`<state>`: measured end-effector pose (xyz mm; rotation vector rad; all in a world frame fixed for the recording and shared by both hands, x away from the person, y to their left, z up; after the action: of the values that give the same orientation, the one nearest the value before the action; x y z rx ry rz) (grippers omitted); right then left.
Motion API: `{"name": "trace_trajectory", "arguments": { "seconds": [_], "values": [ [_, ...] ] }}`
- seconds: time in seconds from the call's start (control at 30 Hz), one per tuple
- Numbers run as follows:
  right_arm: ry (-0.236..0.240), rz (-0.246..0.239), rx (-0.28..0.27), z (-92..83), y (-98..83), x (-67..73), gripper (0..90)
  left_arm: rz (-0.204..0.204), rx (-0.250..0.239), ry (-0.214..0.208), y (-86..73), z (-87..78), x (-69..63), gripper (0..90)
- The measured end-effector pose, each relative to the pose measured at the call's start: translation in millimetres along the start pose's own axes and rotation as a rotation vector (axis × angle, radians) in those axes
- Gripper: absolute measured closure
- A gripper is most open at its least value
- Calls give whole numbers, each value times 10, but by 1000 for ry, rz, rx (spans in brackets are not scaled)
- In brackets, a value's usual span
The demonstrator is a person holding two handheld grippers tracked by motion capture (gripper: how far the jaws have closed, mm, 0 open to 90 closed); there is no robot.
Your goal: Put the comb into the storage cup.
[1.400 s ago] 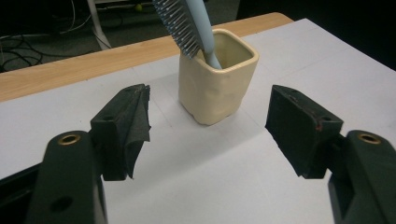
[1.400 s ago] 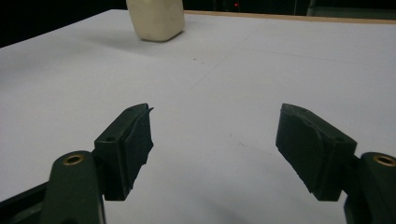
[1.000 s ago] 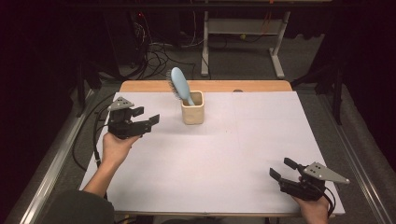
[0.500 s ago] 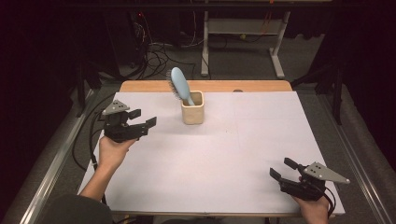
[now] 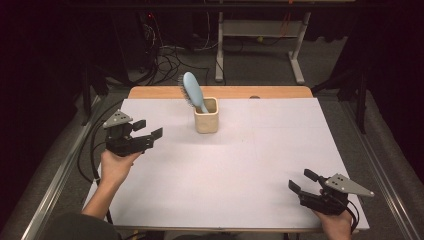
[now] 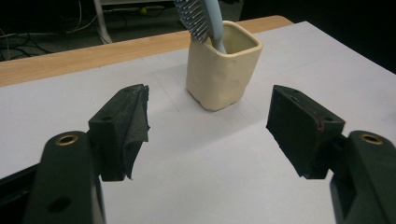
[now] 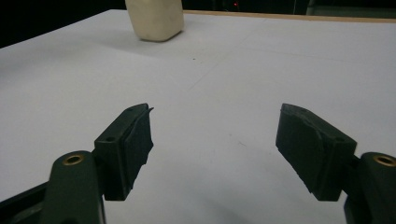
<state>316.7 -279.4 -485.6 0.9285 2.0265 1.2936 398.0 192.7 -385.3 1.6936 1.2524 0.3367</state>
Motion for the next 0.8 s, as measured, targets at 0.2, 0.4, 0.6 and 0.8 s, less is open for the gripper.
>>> {"name": "trace_trajectory", "arguments": {
  "seconds": [0.2,0.4,0.6,0.8],
  "values": [
    [0,1,1,0,0,1,274,-4,-3,-1,-24,-26,12,299],
    [3,-1,2,3,-1,5,274,-5,-4,-1,-55,-56,21,299],
    [2,-1,2,4,-1,3,274,-1,0,2,-93,-81,27,299],
    [2,-1,3,5,-1,7,274,4,3,-1,-132,-108,27,299]
  ]
}}
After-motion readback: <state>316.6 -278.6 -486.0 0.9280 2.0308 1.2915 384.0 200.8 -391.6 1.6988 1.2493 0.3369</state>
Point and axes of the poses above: each handheld gripper's, and its own axes: z roughly forward along the jaws, y roughly out of its top, x roughly to its left, the point moved 7 cm from there along z, roughly forward along the jaws, and after that the axes turned 11 degrees about -z, right-handed, at the moved point
